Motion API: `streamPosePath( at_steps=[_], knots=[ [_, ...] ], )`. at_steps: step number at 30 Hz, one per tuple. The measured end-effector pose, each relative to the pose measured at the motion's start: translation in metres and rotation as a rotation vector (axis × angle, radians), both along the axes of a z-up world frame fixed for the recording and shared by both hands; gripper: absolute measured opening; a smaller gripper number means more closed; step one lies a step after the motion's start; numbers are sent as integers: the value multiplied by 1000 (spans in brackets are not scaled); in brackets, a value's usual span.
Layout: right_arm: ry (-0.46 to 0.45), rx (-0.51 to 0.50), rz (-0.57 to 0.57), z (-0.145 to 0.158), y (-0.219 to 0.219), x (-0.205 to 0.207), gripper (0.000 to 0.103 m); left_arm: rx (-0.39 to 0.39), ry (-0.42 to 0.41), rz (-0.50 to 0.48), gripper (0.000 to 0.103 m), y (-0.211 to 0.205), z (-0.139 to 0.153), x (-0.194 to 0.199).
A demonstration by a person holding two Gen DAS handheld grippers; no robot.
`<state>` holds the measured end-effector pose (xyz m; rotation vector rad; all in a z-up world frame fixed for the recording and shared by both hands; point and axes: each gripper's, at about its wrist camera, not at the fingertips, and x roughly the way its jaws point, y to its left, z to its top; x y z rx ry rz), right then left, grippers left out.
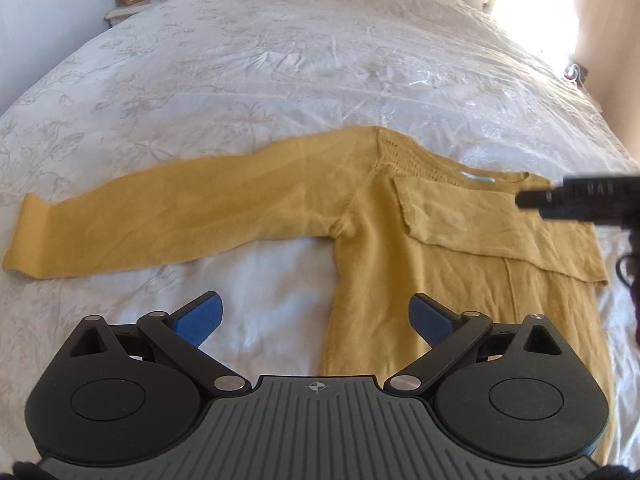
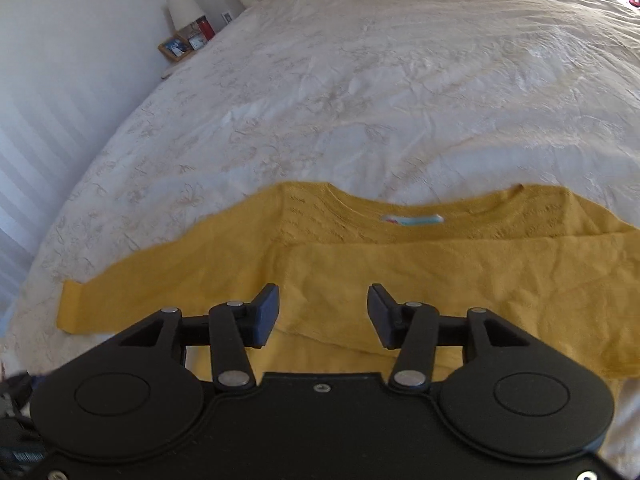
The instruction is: Fold small clothes
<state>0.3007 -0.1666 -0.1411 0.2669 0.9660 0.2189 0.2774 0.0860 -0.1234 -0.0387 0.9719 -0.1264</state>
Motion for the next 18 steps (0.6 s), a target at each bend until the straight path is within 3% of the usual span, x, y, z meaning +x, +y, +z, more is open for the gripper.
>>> streamPosePath(
  at_steps=[4, 6, 11, 18],
  knots=[
    [75, -86, -16, -22, -24, -30, 71, -19, -34, -43, 101, -27, -5, 31],
    [103, -113, -23, -31, -35, -42, 81, -16, -44, -73, 101, -43, -11, 47],
    [165, -91, -86, -53, -59, -60, 92, 2, -35, -155, 101, -78, -31, 82],
    [196, -77, -83, -72, -66, -61, 96, -14, 31, -221, 101, -103, -64, 112]
  ],
)
